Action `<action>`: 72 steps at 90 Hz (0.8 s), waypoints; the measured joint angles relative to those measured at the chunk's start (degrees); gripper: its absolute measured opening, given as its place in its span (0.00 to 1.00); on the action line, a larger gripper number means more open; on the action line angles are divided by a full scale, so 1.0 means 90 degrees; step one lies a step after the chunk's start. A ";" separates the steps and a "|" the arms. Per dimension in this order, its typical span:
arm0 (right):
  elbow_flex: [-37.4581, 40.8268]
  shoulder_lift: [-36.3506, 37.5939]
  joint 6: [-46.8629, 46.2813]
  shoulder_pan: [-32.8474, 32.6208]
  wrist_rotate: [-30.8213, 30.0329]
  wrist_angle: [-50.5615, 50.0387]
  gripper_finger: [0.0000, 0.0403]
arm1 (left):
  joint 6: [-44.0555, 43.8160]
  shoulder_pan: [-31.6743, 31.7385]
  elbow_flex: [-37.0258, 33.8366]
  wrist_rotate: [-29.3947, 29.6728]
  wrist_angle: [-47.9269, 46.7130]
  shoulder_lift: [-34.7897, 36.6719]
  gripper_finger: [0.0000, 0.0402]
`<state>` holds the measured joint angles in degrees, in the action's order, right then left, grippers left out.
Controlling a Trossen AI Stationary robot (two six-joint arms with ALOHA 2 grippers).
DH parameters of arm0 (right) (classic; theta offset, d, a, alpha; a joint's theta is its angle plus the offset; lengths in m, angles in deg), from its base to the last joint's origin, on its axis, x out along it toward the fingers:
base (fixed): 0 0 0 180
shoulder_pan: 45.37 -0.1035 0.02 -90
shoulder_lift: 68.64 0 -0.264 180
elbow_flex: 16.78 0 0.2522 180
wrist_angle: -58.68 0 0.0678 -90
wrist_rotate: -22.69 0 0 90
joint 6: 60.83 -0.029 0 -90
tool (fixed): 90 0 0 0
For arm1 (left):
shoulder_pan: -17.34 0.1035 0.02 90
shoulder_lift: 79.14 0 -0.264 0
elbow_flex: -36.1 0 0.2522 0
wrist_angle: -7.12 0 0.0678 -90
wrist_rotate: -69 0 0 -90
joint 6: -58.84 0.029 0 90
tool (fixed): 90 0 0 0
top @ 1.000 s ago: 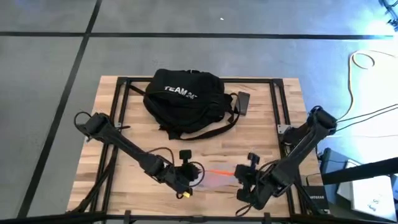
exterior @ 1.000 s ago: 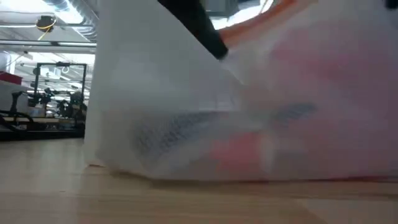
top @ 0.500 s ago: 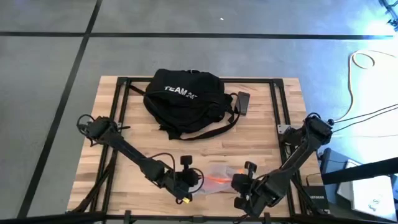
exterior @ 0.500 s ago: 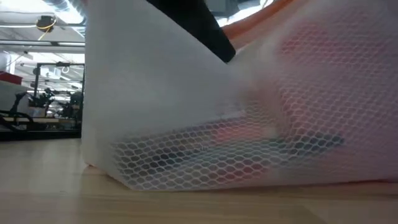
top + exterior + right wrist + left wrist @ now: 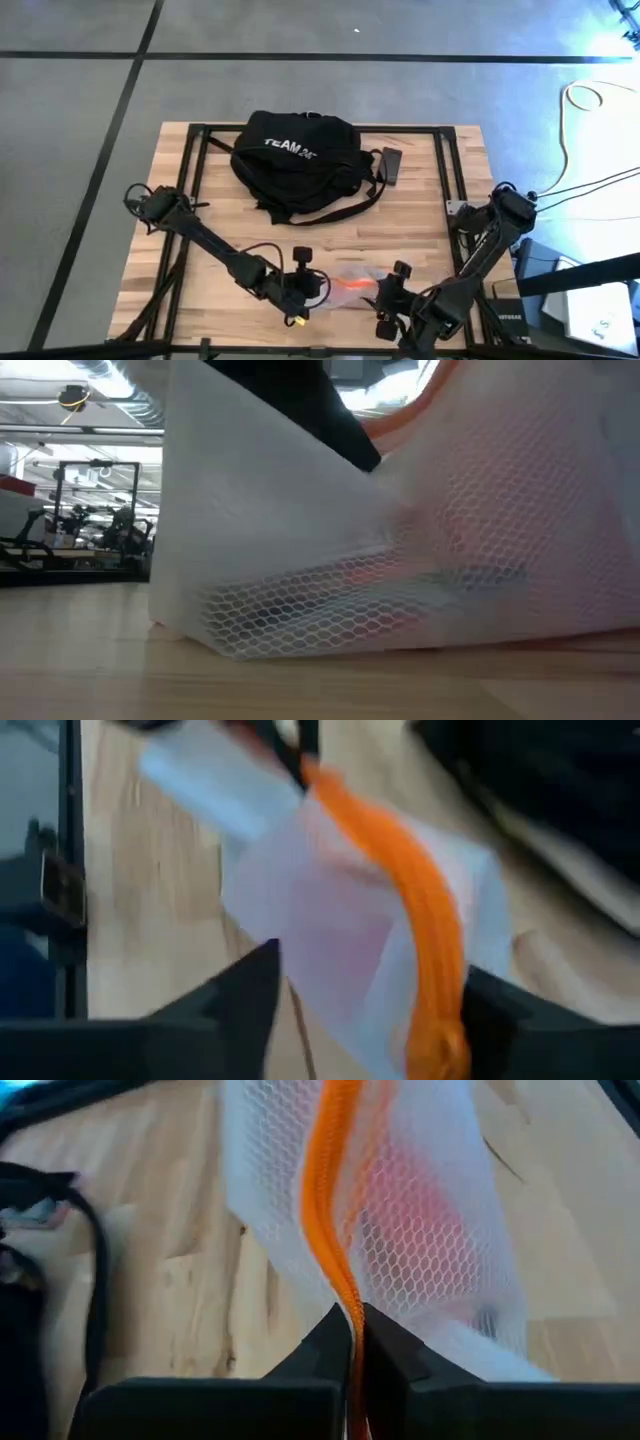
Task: Unpack backpack
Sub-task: Put the white zip bag into the black bag
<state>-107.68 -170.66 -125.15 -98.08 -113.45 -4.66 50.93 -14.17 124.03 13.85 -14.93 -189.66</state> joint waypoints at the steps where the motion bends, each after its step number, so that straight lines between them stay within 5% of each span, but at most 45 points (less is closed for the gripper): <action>1: 0.0000 0.0000 -0.0023 -0.0003 -0.0072 -0.0005 0.57 | 0.0041 0.0016 0.0000 -0.0063 -0.0029 0.0000 0.00; 16: -0.0002 0.0022 -0.0191 0.0032 -0.0741 -0.0044 0.81 | 0.0006 0.0252 0.0007 -0.0481 -0.0940 0.0019 0.00; 29: -0.0005 0.0026 -0.0196 0.0076 -0.1260 -0.0206 0.92 | 0.0220 0.0410 0.0007 -0.0644 -0.1392 0.0075 0.00; 72: -0.0401 0.0318 0.0816 0.0747 -0.1996 0.0086 0.93 | 0.1597 0.0898 0.0002 -0.0773 -0.1357 0.0647 0.00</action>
<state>-111.29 -167.79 -117.80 -91.36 -131.41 -3.88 65.30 -6.09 124.05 6.89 -27.15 -183.84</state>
